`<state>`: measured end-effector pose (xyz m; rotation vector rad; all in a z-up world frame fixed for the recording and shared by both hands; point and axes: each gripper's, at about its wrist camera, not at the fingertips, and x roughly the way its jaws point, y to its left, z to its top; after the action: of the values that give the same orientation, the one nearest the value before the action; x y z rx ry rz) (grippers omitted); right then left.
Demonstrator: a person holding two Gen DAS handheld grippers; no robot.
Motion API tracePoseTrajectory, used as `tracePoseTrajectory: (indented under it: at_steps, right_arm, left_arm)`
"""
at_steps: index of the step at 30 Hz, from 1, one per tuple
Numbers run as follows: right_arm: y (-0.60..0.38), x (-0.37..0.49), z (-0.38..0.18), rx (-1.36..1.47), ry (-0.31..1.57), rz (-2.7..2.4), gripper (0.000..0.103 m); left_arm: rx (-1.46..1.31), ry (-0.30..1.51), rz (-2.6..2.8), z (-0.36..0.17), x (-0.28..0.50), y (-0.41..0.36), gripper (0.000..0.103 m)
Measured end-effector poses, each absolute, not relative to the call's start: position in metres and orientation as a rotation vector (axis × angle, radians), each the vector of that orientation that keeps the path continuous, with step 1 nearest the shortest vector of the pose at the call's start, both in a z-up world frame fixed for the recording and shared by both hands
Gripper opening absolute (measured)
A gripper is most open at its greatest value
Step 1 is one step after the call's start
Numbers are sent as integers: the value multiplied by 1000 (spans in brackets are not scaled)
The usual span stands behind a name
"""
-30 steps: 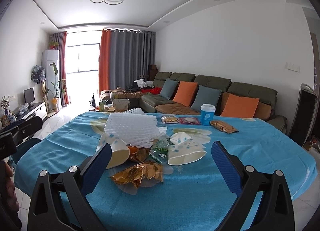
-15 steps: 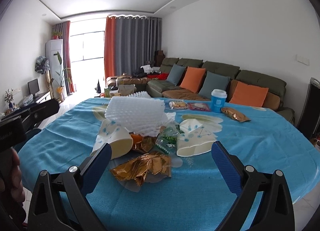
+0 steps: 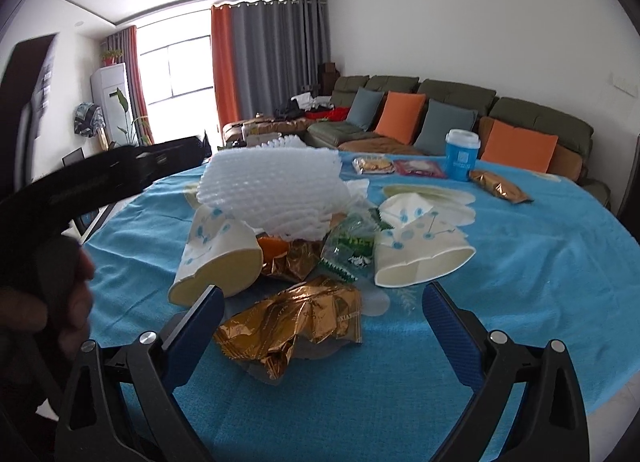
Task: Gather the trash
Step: 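Grasp the white foam net with the left tool while the right tool grasps the gold wrapper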
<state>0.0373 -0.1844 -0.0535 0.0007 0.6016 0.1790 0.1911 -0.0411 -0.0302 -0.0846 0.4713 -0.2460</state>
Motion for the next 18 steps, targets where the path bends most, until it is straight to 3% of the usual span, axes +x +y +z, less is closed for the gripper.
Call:
tracePoseTrajectory:
  at_steps: [10,13,18]
  right_arm:
    - [-179,50,-64,5,668,219,77]
    - [-178,52,-68,9,689,226,65]
    - [-178,54,-73,19,719,233,54]
  left_arm:
    - [-175,600,-341,-52,246,-53,97]
    - [-177,599,-352,-54,253,-56,97]
    - [-180,619,-385,-58,260,-63,77]
